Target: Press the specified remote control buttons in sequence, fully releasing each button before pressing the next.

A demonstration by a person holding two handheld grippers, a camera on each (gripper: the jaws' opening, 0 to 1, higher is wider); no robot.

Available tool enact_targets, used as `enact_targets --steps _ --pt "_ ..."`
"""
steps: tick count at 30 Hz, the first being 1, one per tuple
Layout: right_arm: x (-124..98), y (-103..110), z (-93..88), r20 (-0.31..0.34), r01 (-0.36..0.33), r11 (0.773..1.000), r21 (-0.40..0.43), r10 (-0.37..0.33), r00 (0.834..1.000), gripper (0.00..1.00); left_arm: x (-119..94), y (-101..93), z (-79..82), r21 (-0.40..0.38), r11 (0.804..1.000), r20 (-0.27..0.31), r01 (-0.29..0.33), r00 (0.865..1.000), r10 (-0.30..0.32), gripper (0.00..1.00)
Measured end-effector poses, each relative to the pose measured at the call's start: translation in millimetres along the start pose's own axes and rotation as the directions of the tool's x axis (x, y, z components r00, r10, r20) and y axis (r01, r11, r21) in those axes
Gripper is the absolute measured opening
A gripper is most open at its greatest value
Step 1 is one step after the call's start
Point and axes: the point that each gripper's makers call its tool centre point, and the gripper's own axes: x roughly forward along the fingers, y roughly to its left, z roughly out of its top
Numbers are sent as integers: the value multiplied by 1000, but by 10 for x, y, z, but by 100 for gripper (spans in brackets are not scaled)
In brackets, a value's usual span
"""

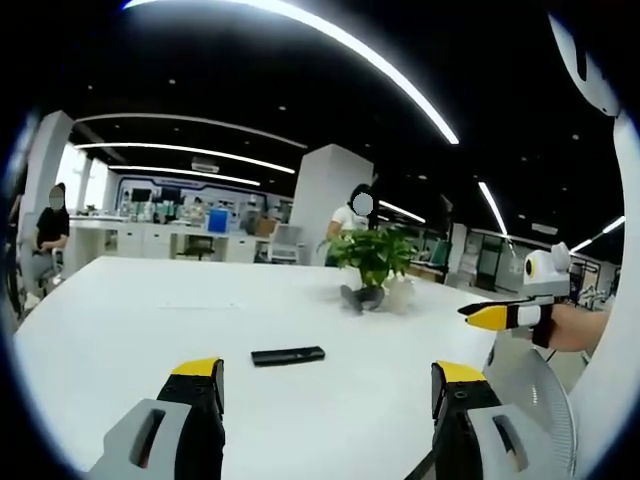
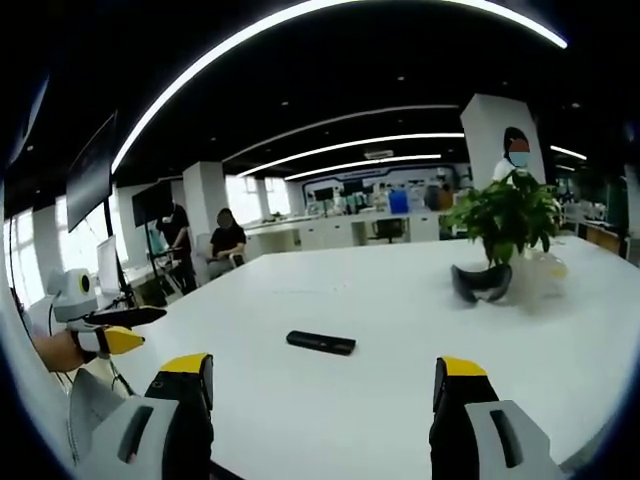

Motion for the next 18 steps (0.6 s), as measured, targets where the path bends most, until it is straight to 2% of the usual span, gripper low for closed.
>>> enact_targets --steps 18 --pt "0 -23 27 -2 -7 1000 -6 7 1000 90 43 -17 -32 -2 1000 -5 -5 1000 5 88"
